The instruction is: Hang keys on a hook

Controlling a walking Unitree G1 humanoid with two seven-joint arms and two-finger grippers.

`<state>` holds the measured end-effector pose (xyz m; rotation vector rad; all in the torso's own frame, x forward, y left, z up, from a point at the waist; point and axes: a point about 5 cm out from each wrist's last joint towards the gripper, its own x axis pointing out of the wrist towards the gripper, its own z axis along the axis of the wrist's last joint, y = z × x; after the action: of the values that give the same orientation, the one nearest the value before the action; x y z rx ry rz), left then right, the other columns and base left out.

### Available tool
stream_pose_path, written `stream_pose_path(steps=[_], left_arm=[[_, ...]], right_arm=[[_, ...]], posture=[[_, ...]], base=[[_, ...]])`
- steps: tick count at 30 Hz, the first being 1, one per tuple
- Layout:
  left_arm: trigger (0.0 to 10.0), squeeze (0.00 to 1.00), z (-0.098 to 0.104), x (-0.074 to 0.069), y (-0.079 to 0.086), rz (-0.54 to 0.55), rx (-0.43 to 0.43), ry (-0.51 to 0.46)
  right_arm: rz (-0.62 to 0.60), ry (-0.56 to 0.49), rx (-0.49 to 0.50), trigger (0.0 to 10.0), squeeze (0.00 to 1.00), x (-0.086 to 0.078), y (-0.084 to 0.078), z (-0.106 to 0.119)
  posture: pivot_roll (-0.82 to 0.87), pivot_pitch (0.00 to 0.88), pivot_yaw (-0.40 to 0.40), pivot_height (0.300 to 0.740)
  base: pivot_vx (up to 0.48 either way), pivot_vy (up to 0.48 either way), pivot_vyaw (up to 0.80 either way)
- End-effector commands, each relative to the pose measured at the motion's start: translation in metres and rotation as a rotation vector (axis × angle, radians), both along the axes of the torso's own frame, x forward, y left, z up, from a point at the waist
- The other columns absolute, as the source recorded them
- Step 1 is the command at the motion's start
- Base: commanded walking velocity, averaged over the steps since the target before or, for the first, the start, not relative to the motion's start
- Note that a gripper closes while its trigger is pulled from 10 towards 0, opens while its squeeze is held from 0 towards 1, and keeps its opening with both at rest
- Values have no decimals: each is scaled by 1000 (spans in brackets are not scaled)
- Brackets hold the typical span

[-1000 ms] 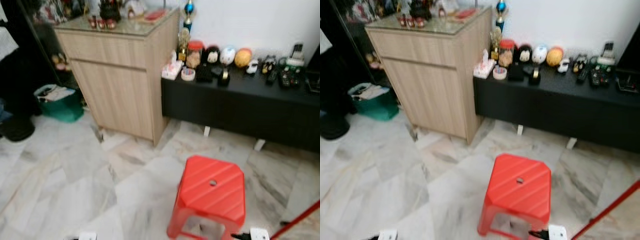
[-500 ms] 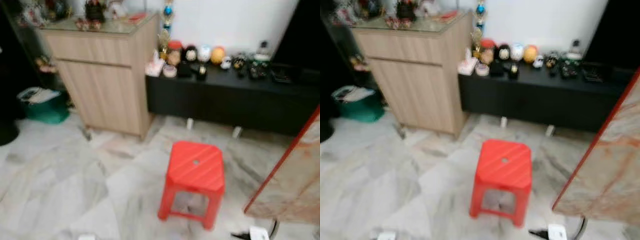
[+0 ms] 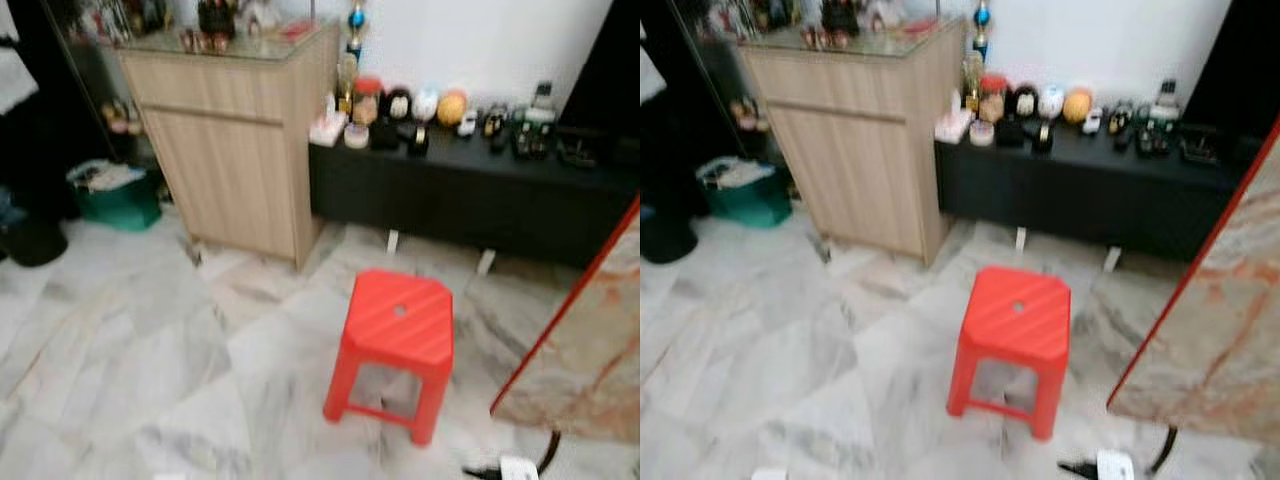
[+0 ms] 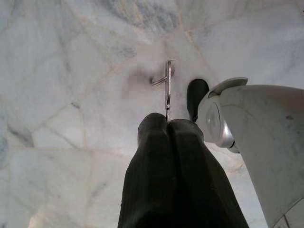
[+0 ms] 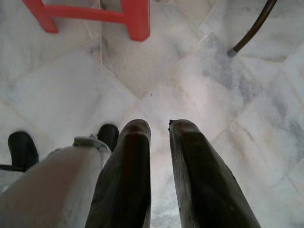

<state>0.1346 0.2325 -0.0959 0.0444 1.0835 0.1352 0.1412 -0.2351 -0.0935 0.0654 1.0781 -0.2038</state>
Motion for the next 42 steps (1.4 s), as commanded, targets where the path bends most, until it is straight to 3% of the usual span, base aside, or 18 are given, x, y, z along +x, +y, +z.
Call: stream_pose_path(steps=[1, 8, 18, 42], left_arm=[[10000, 0, 0, 3, -2, -30, 0, -3], [10000, 0, -2, -2, -8, -53, 6, 12], [10000, 0, -5, -9, -8, -60, 10, 27], [10000, 0, -2, -4, -5, -95, 23, 26]], right_arm=[[-19, -1, 2, 10000, 0, -2, -3, 0], [-15, 15, 4, 10000, 0, -4, -2, -1], [-11, 7, 11, 10000, 0, -4, -1, -1], [0, 5, 22, 10000, 0, 0, 2, 0]], posture=[[-13, 0, -19, 721], [-19, 0, -18, 721], [-22, 0, -12, 721], [-27, 0, 3, 721]], base=[[0, 0, 0], [0, -390, -528], [0, -480, 0], [0, -480, 0]])
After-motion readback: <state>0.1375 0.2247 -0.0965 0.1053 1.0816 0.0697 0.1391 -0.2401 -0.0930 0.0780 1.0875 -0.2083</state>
